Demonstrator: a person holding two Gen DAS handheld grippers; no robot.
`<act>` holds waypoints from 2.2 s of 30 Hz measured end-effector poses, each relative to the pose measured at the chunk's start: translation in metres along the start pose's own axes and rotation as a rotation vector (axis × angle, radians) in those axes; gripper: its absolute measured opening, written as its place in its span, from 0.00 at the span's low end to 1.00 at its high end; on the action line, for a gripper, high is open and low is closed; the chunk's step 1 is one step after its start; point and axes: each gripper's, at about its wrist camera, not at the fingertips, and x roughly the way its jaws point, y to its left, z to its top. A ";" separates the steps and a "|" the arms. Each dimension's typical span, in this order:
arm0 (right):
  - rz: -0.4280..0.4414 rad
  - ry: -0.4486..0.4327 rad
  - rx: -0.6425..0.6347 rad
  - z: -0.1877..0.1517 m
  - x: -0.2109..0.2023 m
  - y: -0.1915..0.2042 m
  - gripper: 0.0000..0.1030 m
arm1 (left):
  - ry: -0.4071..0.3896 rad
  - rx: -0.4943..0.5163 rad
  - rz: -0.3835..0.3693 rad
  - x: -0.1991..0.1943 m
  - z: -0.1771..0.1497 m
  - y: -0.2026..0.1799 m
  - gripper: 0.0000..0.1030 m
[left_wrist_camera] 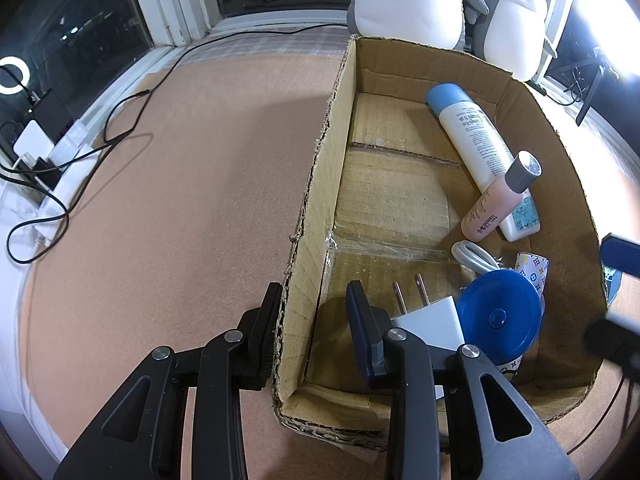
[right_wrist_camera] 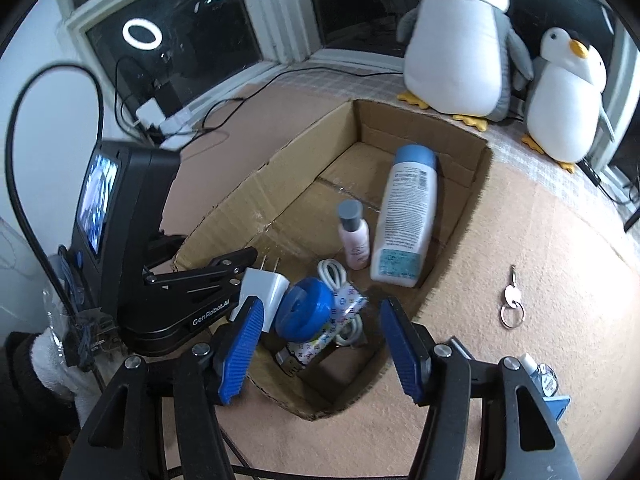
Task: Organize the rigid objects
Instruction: 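Carry the blue tape measure with the right gripper into the box and release, then move the right gripper to the key ring and close on it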
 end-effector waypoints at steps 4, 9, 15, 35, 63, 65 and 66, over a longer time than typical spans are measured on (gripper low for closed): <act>0.016 -0.035 0.081 -0.002 -0.016 -0.028 0.55 | 0.000 0.000 0.000 0.000 0.000 -0.001 0.30; -0.030 -0.035 0.147 -0.003 -0.032 -0.071 0.55 | 0.000 -0.002 0.000 0.000 0.000 -0.001 0.30; -0.077 0.022 0.236 -0.007 -0.031 -0.120 0.55 | 0.001 0.000 0.001 0.000 0.000 -0.001 0.30; 0.041 0.216 0.533 -0.005 0.036 -0.194 0.39 | 0.001 0.001 0.003 0.000 0.001 -0.003 0.30; -0.147 0.314 0.344 0.014 0.061 -0.154 0.03 | -0.003 0.006 0.010 -0.002 0.002 -0.003 0.30; -0.139 0.308 0.351 0.013 0.060 -0.155 0.03 | -0.003 0.006 0.010 -0.002 0.002 -0.003 0.30; -0.132 0.305 0.358 0.013 0.060 -0.156 0.03 | -0.003 0.005 0.010 -0.002 0.002 -0.003 0.30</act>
